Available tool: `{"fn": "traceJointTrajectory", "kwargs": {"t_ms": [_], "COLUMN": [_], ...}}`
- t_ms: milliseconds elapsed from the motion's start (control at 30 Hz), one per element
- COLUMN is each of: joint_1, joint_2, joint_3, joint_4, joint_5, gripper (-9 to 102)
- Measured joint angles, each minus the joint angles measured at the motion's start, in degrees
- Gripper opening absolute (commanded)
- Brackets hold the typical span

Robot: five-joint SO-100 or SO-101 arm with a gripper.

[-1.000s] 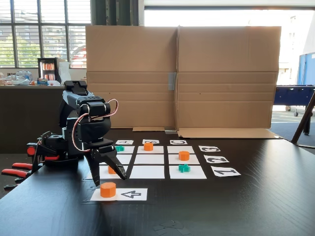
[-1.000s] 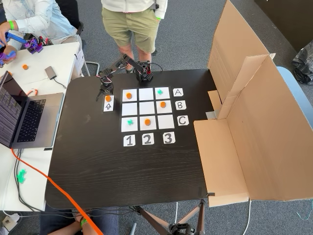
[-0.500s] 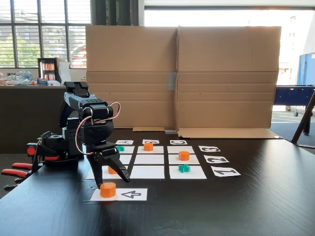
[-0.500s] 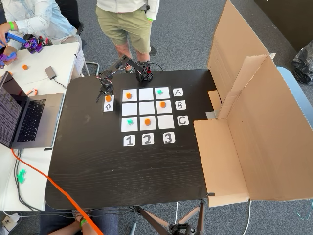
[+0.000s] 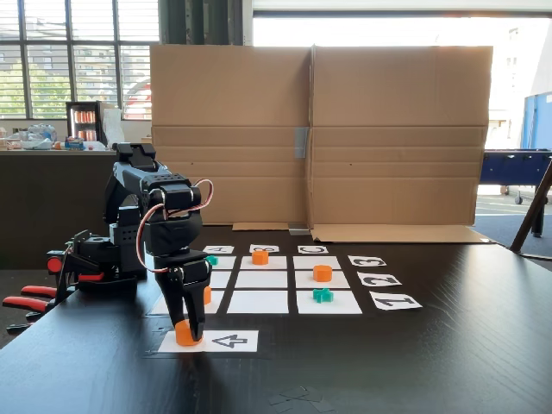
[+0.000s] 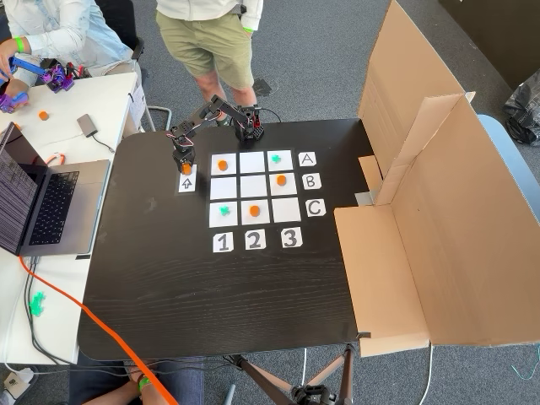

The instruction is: Pick up the round, orange token and place it in the grid on square B2.

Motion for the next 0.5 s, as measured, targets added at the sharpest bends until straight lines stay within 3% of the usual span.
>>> {"fn": "traceJointTrajectory", "kwargs": {"t_ms": [500], "joint_1": [0.1], "joint_2": [0.6], "joint_3": [1.1], "joint_4": [-0.5], "joint_5": [-0.1], "gripper": [-1]}}
